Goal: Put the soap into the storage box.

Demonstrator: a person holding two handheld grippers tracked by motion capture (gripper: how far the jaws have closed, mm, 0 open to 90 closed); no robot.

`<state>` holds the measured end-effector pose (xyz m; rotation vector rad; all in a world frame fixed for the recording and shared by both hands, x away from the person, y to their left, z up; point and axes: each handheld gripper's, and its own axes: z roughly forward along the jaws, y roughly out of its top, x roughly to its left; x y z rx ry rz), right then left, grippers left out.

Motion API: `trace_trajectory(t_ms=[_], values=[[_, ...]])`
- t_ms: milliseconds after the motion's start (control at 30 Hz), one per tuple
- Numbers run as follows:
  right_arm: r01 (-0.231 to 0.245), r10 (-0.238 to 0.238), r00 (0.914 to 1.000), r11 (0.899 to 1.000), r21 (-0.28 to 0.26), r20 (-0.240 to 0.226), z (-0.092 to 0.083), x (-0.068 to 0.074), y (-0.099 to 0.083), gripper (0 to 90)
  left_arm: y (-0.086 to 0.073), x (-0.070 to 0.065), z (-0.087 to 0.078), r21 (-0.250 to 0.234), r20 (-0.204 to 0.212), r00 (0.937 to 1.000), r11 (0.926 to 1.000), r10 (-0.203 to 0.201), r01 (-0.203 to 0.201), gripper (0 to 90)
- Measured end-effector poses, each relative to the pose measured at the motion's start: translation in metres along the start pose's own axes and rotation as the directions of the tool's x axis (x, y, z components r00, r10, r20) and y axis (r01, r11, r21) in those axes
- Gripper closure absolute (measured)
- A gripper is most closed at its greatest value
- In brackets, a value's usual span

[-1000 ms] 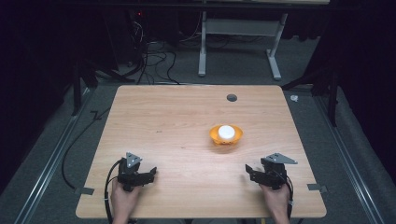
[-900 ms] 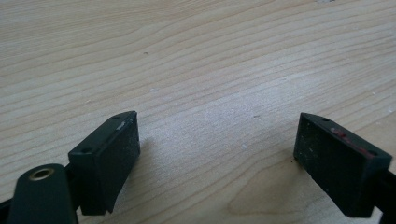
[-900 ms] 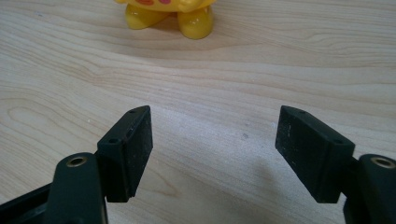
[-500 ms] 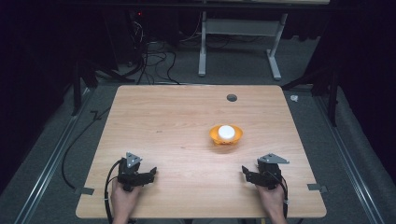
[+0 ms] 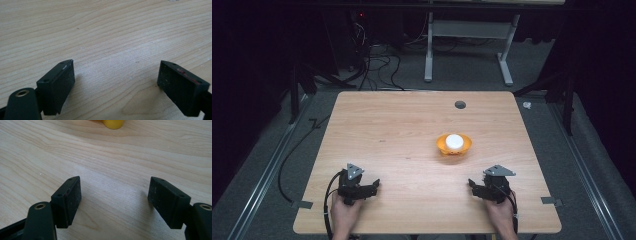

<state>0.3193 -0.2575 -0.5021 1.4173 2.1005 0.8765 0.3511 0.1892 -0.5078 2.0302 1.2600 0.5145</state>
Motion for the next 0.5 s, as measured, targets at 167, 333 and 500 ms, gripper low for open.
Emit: trace_trajectory(t_ms=[167, 333, 500], values=[[0.004, -0.004, 0.9999, 1.0, 0.005, -0.013, 0.0006, -0.0008, 0.0005, 26.6, -0.0002, -0.0002, 0.0, -0.002, 0.0, 1.0, 1.0, 0.003, -0.003, 14.8], [0.008, -0.008, 0.9998, 1.0, 0.003, -0.019, 0.0021, -0.0019, 0.0015, 26.2, -0.0002, -0.0002, 0.0, -0.002, 0.0, 1.0, 1.0, 0.003, -0.003, 14.8], [0.011, -0.011, 0.9997, 1.0, 0.004, -0.022, 0.0028, -0.0026, 0.0022, 26.1, -0.0002, -0.0002, 0.0, -0.002, 0.0, 1.0, 1.0, 0.002, -0.002, 14.8]])
